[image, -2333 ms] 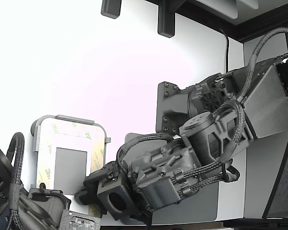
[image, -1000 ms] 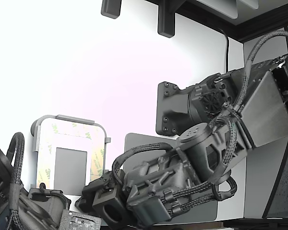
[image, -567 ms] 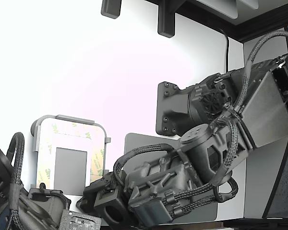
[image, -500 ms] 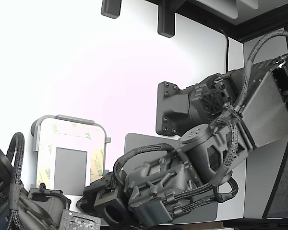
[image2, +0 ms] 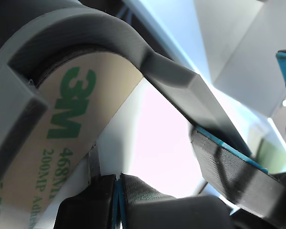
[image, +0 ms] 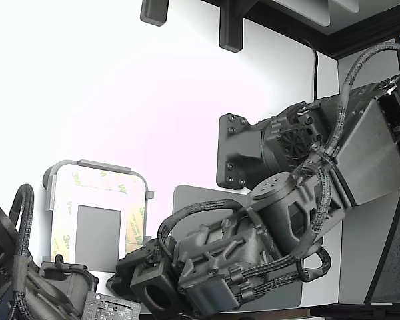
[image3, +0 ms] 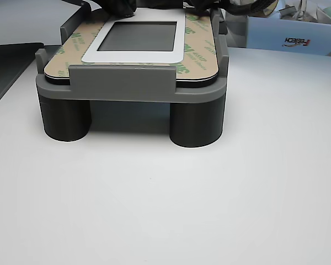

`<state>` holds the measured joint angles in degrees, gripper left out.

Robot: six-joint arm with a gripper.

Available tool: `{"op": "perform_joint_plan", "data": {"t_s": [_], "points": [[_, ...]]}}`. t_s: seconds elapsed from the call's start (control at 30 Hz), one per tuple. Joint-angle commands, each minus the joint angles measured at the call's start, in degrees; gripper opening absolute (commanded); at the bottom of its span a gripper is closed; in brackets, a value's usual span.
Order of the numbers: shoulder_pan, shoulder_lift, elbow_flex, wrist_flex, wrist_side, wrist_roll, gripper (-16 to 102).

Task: Peel off protective film from adhesive tape.

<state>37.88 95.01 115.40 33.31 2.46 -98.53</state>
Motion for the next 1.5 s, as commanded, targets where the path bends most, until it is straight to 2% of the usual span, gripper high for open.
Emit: {"op": "perform_joint_plan", "data": {"t_s": [0.0,1.47], "points": [[-0.35,1.32,-1.58,0.00,-0.44,0.09,-10],[-0.88,0.09,-5.45,3.16,-1.32,3.08,-8]]}}
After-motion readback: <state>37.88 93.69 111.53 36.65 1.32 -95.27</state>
